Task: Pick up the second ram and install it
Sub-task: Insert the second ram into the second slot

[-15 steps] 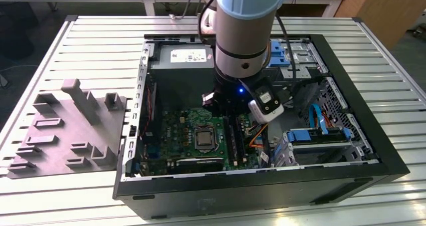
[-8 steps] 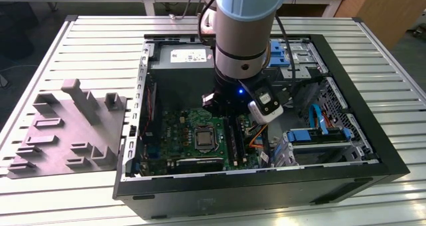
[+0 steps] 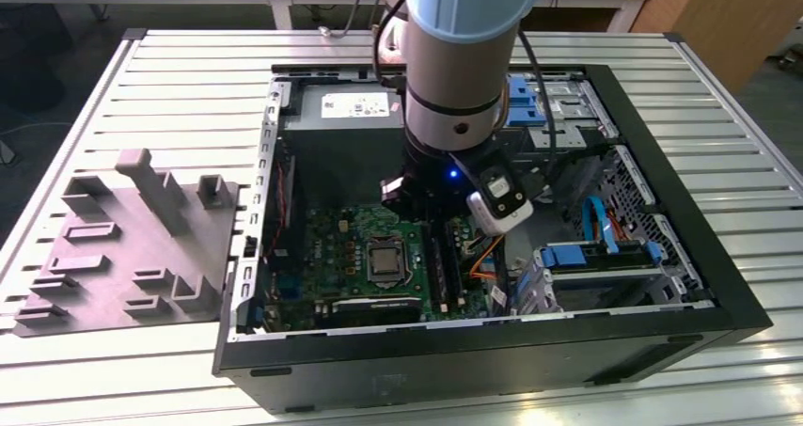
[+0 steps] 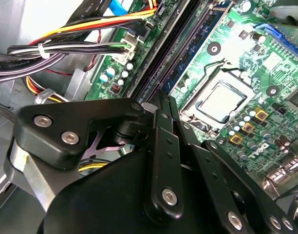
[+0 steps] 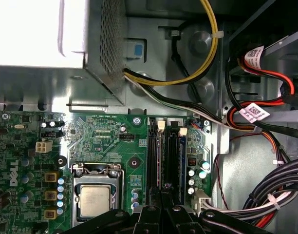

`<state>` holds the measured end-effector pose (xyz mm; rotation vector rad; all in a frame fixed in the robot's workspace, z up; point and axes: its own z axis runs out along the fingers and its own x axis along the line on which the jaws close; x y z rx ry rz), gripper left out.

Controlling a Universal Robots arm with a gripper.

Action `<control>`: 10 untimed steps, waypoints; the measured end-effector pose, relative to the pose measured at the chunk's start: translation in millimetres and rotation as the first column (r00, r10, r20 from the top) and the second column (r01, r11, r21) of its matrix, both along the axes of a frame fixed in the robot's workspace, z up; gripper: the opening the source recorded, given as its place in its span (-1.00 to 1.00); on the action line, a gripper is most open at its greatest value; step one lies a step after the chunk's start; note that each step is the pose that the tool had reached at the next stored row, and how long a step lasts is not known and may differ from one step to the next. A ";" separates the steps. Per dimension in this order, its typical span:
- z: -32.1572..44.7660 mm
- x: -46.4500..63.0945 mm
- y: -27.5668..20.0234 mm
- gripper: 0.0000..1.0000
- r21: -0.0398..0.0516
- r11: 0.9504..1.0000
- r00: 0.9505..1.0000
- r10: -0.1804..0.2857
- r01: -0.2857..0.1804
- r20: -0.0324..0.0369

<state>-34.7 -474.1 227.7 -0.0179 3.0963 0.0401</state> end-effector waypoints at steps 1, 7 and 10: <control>-0.2 -0.1 0.0 -0.76 0.000 1.000 1.000 0.000 0.000 0.000; -1.9 -0.2 0.0 -0.76 0.000 1.000 1.000 0.000 0.000 0.000; -1.9 -0.2 0.0 -0.76 0.000 1.000 1.000 0.000 0.000 0.000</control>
